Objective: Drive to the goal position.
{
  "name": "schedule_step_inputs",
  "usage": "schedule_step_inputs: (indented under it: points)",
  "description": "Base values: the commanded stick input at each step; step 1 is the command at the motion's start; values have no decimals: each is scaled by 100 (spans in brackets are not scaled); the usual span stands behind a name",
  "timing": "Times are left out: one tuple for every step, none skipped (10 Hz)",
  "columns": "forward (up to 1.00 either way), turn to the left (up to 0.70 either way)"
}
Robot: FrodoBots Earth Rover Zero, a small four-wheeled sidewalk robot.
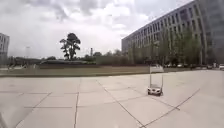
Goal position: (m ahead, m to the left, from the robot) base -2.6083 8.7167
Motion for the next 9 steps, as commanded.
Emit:
schedule_step_inputs:
  points:
    - [100,40]
    - [100,40]
    - [100,40]
    - [100,40]
    - [100,40]
    - [100,40]
    - [100,40]
    - [100,40]
    - [85,43]
